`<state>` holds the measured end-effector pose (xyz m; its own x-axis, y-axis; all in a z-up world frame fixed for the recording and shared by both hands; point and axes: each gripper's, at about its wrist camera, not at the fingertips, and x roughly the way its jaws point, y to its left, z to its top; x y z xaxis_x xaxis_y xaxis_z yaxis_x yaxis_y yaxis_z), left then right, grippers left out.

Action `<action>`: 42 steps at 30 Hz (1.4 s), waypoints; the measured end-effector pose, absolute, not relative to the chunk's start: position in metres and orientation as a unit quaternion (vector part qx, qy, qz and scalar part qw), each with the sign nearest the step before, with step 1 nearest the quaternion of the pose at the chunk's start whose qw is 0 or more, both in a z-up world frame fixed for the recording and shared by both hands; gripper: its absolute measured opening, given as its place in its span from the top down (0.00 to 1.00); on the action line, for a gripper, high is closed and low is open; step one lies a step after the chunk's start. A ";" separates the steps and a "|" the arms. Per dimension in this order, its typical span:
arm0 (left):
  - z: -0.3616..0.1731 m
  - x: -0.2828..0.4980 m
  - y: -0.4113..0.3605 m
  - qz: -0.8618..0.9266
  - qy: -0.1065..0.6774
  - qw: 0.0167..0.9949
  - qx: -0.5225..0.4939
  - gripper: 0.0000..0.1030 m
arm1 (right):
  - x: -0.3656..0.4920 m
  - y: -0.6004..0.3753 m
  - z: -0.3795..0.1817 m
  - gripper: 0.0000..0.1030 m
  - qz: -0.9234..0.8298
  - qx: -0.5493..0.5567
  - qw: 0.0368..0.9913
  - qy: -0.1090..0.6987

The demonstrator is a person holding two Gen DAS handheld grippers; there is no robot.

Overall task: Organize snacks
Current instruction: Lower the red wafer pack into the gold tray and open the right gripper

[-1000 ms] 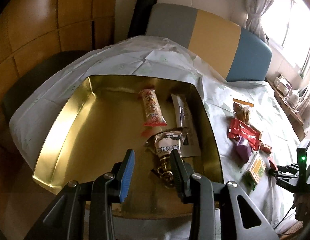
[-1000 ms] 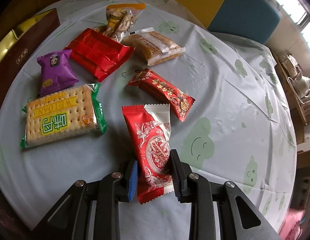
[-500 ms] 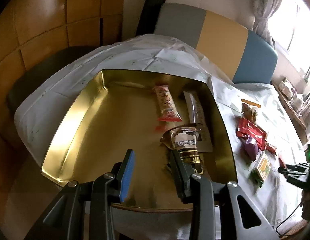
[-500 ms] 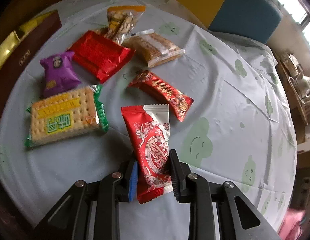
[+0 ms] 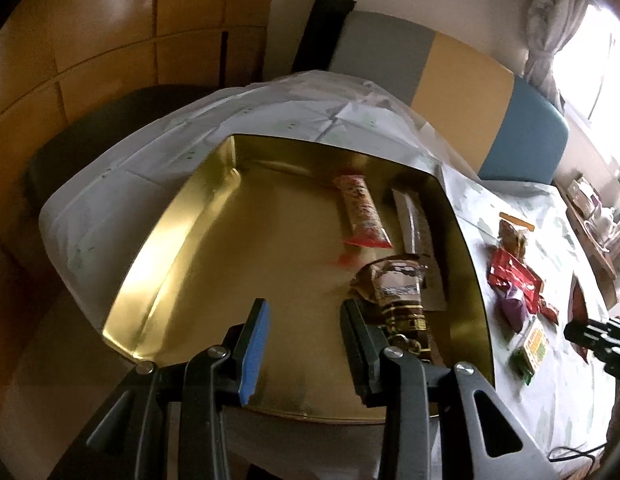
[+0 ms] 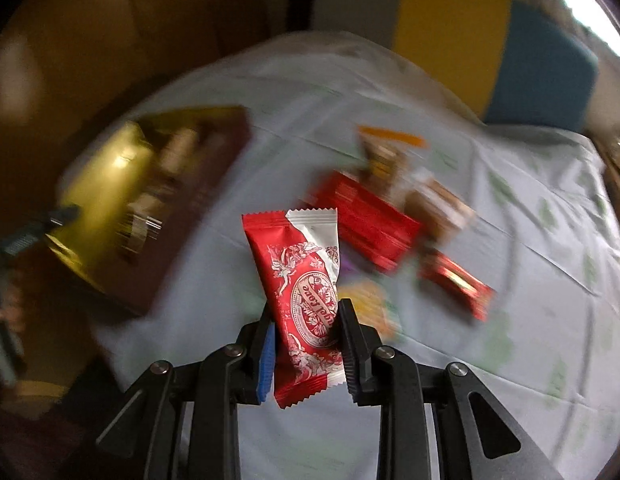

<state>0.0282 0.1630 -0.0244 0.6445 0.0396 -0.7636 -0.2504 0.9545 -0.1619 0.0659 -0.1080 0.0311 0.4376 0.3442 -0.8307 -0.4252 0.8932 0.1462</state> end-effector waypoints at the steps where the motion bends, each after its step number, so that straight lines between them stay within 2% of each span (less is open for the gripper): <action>1: -0.024 0.027 0.165 0.083 0.413 0.898 -0.129 0.64 | 0.066 -0.096 0.036 0.73 0.244 -0.033 0.846 0.473; 7: -0.023 0.025 0.168 0.086 0.411 0.898 -0.131 0.64 | 0.076 -0.032 0.050 0.72 0.309 0.002 0.834 0.457; 14: -0.025 0.024 0.168 0.080 0.414 0.897 -0.130 0.64 | 0.095 0.015 0.032 0.70 0.305 0.019 0.834 0.460; 19: -0.028 0.024 0.168 0.081 0.417 0.896 -0.130 0.64 | 0.097 0.019 0.011 0.67 0.295 0.016 0.826 0.481; 32: -0.024 0.024 0.157 0.075 0.417 0.899 -0.115 0.64 | 0.073 -0.010 0.017 0.67 0.286 -0.004 0.845 0.451; 35: -0.022 0.023 0.154 0.072 0.416 0.900 -0.110 0.64 | 0.070 -0.019 0.021 0.61 0.279 -0.004 0.851 0.445; 38: -0.021 0.024 0.151 0.069 0.416 0.900 -0.106 0.64 | 0.068 -0.029 0.023 0.59 0.271 -0.008 0.856 0.440; 42: -0.020 0.024 0.147 0.066 0.418 0.900 -0.101 0.64 | 0.067 -0.043 0.024 0.50 0.257 -0.012 0.862 0.437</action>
<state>0.0237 0.1469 -0.0205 0.6422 0.0333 -0.7658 -0.2028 0.9708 -0.1279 0.0674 -0.0431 0.0241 0.4858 0.4326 -0.7595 -0.4536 0.8675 0.2040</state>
